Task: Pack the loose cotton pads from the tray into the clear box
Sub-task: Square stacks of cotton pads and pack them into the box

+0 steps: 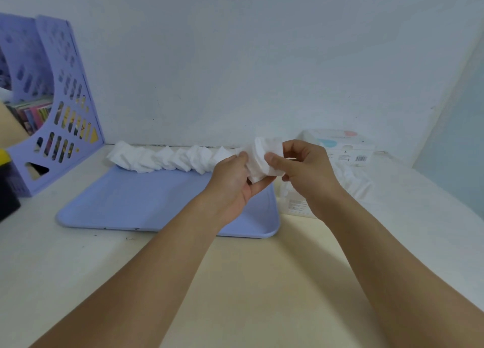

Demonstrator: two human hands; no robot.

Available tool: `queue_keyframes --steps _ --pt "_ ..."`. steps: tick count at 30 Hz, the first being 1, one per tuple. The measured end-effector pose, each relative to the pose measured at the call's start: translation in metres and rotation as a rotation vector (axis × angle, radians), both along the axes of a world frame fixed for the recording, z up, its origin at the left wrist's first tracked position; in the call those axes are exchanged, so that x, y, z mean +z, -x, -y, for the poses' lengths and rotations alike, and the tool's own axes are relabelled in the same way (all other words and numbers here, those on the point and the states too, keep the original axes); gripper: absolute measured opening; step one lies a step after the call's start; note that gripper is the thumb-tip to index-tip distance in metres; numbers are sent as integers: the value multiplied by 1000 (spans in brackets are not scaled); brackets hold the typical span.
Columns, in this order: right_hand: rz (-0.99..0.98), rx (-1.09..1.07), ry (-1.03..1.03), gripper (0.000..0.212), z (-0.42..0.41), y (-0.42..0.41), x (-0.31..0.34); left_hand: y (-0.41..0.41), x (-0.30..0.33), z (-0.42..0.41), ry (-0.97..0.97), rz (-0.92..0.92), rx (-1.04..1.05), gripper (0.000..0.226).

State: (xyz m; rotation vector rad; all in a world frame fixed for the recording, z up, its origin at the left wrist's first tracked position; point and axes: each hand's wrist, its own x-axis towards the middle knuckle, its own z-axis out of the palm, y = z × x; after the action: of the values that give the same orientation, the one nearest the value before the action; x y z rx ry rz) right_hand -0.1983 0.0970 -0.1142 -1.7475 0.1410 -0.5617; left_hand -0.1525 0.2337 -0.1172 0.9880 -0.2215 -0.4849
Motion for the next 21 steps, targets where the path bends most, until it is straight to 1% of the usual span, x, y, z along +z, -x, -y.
queue_keyframes --steps 2,5,6,8,10,12,13,15,19,21 --pt "-38 64 -146 20 3 2 2 0 1 0 17 -11 8 31" --pt "-65 131 -297 10 6 6 8 -1 1 1 -6 -3 50 28" --pt "-65 142 -334 11 7 7 10 -1 1 1 -23 6 65 27" --pt "-52 146 -359 19 11 8 14 -1 1 1 -49 26 85 28" --pt "-34 156 -349 21 14 11 18 1 1 2 -62 36 91 29" --pt "-36 184 -329 11 15 12 18 2 2 2 -88 58 94 30" --pt "-50 196 -306 12 14 11 17 2 2 3 -104 74 91 30" --pt "-77 169 -214 18 8 9 11 3 1 4 -134 101 65 31" --pt "-55 33 -58 33 4 3 4 5 0 4 -156 110 34 32" --pt "-81 52 -22 38 7 1 4 5 1 3 -152 101 19 35"
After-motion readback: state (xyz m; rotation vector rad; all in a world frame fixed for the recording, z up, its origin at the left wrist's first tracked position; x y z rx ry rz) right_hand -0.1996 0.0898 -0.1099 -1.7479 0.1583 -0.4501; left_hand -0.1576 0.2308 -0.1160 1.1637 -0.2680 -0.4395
